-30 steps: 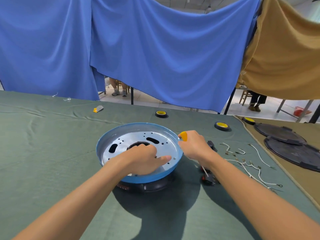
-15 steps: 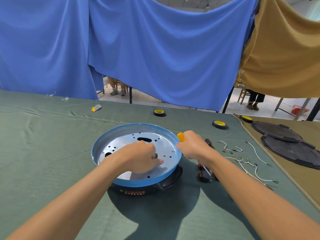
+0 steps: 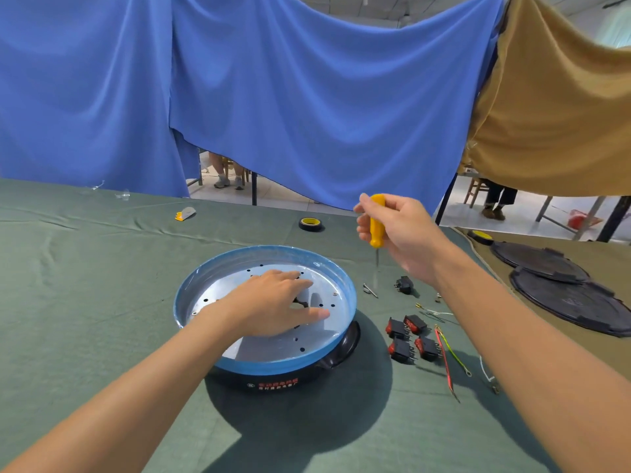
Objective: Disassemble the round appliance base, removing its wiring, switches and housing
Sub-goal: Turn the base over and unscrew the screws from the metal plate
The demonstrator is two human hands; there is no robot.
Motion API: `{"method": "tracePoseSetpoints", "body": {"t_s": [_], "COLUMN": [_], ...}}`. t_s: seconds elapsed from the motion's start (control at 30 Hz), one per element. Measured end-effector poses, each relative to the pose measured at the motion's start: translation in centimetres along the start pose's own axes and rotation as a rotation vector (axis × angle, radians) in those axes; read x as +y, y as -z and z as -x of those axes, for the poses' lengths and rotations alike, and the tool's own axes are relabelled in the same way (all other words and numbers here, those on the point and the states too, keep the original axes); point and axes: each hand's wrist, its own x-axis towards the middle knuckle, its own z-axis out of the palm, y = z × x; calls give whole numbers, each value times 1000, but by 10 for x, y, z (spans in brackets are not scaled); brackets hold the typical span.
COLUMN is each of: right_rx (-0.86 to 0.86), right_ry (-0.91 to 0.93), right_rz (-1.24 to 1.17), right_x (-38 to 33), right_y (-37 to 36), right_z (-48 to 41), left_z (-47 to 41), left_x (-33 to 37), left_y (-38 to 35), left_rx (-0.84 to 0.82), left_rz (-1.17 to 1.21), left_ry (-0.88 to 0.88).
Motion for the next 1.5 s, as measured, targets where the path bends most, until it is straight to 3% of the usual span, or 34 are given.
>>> {"method": "tracePoseSetpoints", "body": {"t_s": [0.13, 0.23, 0.33, 0.47, 1.5], "right_rx": [-109, -1, 60, 49, -2], "right_ry": [62, 189, 345, 439, 499], "right_rz": [246, 488, 696, 733, 805], "right_x": [-8, -3, 8, 17, 32], "right_y": [1, -3, -8, -10, -15], "right_z": [-1, -3, -4, -8, -18], "left_z": [-8, -14, -16, -12, -12], "left_x": [4, 7, 11, 13, 15], "left_y": [-5, 1, -2, -12, -13], "left_rx": [-47, -102, -7, 126, 85], "left_rz": [-26, -55, -81, -125, -117], "left_ry": [37, 32, 46, 51, 69]}}
